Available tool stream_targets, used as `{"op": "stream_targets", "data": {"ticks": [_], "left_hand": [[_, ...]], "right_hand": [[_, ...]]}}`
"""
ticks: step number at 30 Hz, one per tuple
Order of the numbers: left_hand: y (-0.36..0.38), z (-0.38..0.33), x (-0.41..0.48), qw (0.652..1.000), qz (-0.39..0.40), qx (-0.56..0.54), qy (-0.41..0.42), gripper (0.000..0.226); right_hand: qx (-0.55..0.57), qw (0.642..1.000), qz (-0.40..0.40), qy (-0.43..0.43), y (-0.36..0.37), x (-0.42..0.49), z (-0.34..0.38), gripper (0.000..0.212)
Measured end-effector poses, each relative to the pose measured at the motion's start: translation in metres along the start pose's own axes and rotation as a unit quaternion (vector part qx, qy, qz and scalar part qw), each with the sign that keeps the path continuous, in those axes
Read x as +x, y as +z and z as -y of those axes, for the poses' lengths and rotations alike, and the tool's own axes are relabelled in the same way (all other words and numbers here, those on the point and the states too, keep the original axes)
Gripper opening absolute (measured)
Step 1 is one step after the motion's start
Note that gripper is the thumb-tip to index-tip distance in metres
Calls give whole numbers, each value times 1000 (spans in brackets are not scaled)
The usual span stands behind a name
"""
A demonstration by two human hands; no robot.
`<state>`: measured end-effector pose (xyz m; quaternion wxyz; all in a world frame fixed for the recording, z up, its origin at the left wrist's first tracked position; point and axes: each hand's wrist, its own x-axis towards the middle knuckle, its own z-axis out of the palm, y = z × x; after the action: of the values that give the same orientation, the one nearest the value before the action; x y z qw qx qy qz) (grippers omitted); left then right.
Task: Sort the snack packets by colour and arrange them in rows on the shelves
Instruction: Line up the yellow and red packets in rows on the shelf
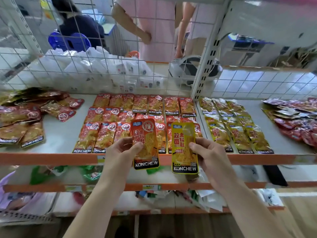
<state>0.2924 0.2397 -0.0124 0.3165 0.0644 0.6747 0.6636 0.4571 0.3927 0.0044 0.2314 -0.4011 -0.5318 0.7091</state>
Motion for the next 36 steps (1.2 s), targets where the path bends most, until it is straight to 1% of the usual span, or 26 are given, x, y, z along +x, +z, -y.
{"op": "stream_targets", "data": {"ticks": [5, 8, 12, 15, 18, 21, 23, 24, 27, 30, 31, 34, 36], "left_hand": [[1, -6, 20, 1000, 16, 8, 7, 11], [3, -11, 35, 999, 39, 3, -5, 12], [11, -15, 45, 997, 71, 27, 4, 13], [21, -12, 48, 996, 80, 45, 0, 15], [38, -11, 44, 994, 82, 68, 4, 13], [63, -11, 38, 995, 63, 78, 12, 11], [82, -8, 34, 995, 39, 93, 14, 15], [91, -6, 32, 995, 29, 98, 16, 15], [115, -2, 21, 994, 4, 109, 29, 11], [131, 4, 11, 991, -29, 126, 39, 19], [135, 5, 7, 990, -39, 127, 44, 21], [147, 11, 3, 988, -59, 130, 60, 31], [155, 16, 3, 985, -65, 145, 73, 32]], "right_hand": [[-4, 999, -33, 1, 9, 12, 1, 14], [-9, 998, -60, 1, 12, 16, 4, 16], [-23, 996, -85, -1, 12, 19, 6, 15], [-28, 995, -91, -10, 4, 25, 8, 15], [-39, 996, -75, -18, -12, 35, 11, 17], [-59, 996, -58, -29, -38, 53, 14, 26], [-61, 996, -46, -35, -59, 62, 17, 35], [-58, 997, -38, -36, -70, 65, 19, 36], [-62, 997, -21, -45, -99, 75, 23, 29], [-70, 997, 0, -43, -119, 81, 26, 34], [-75, 996, 11, -41, -123, 82, 27, 32], [-87, 995, 34, -43, -132, 84, 31, 11], [-94, 994, 39, -49, -135, 85, 33, 10]]}}
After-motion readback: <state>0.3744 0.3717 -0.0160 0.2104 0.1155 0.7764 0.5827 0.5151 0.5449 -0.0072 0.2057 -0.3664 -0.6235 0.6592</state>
